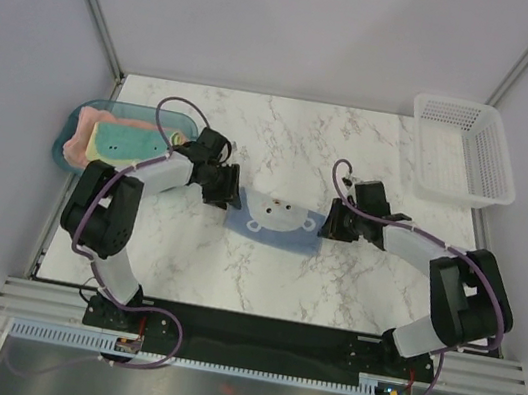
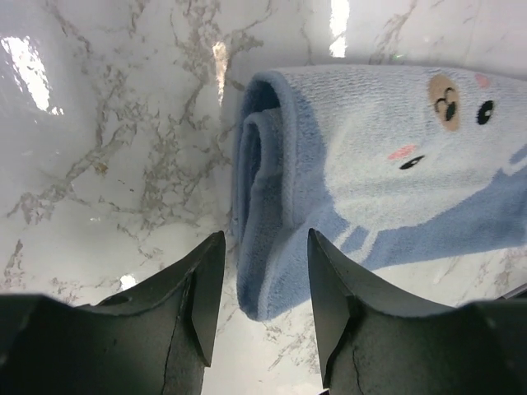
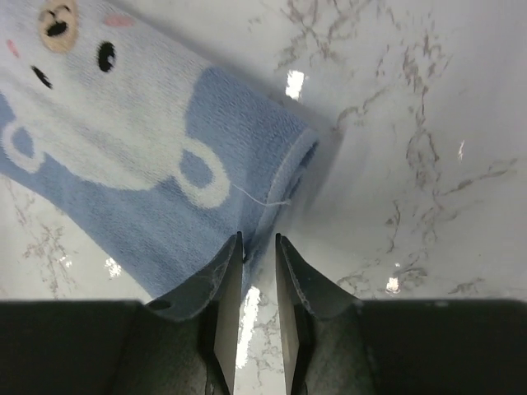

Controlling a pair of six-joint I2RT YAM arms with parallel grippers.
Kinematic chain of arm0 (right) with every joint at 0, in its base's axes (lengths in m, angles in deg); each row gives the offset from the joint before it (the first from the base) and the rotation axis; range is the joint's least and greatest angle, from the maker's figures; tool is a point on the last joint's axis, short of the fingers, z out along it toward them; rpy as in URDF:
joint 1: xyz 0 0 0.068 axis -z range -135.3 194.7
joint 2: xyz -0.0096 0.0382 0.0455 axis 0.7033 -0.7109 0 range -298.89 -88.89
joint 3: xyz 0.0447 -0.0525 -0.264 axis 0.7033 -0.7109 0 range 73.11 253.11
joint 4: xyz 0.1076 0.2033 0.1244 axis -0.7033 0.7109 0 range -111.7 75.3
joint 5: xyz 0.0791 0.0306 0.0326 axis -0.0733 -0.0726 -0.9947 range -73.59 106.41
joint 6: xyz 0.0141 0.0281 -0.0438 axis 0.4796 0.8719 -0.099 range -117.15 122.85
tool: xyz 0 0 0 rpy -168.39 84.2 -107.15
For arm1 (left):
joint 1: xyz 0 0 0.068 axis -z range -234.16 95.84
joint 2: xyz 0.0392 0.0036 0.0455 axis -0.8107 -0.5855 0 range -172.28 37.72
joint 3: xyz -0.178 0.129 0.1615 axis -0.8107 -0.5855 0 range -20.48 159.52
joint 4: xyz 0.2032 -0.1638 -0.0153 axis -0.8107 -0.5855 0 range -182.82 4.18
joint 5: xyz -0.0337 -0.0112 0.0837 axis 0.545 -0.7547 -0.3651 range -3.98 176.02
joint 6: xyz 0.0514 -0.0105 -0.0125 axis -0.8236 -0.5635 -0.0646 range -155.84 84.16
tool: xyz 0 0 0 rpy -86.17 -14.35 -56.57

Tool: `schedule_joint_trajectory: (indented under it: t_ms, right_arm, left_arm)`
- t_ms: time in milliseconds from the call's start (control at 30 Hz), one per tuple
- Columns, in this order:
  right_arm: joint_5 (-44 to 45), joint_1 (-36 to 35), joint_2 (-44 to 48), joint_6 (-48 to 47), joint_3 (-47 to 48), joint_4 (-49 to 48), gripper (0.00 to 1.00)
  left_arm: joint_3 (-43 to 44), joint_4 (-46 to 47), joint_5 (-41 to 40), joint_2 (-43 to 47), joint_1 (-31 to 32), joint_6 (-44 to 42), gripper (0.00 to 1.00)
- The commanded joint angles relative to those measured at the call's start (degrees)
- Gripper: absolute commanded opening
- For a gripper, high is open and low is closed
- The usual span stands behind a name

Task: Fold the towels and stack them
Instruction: Smooth out wrinkles on the folded towel

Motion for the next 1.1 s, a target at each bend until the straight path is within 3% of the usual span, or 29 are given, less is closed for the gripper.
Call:
schedule_joint_trajectory:
  t_ms: [0, 133, 200, 300, 500, 600, 900, 1067]
  right_arm:
    - [1.0, 0.1, 3.7, -1.5, 5.1, 1.9, 0.29]
    - [-5.7, -0.4, 6.0, 4.6, 3.7, -0.3, 0.26]
    - [-8.0, -1.8, 7.0, 7.1, 1.0, -3.4, 0.25]
    - [-10.1, -2.2, 7.7, 9.3, -3.0, -6.9, 0.25]
    - [-11.7, -2.2, 7.8, 12.9, -12.0, -16.9, 0.24]
    - [-9.0, -2.1, 8.2, 11.7, -13.9, -16.7, 0.25]
    - [-6.3, -2.2, 11.9, 11.2, -7.5, -12.0, 0.25]
    - [-3.2, -1.9, 4.9, 10.7, -1.9, -14.8, 0.27]
  left_arm:
    - [4.0, 0.1, 0.7, 4.4, 0.1, 0.8, 0.52]
    - [8.6, 0.3, 2.6, 3.4, 0.1, -1.3, 0.52]
    - [9.1, 1.9, 8.1, 1.7, 0.4, -1.6, 0.48]
    - [8.5, 3.9, 9.7, -0.2, 1.0, -1.6, 0.45]
    - [8.3, 5.1, 3.3, -6.2, 0.6, -1.6, 0.45]
    - [9.3, 5.1, 2.2, -9.2, -0.4, -1.5, 0.45]
    - [10.8, 3.4, 3.2, -5.4, -0.6, -1.2, 0.5]
    - [12.9, 3.3, 6.1, -7.2, -0.5, -1.7, 0.51]
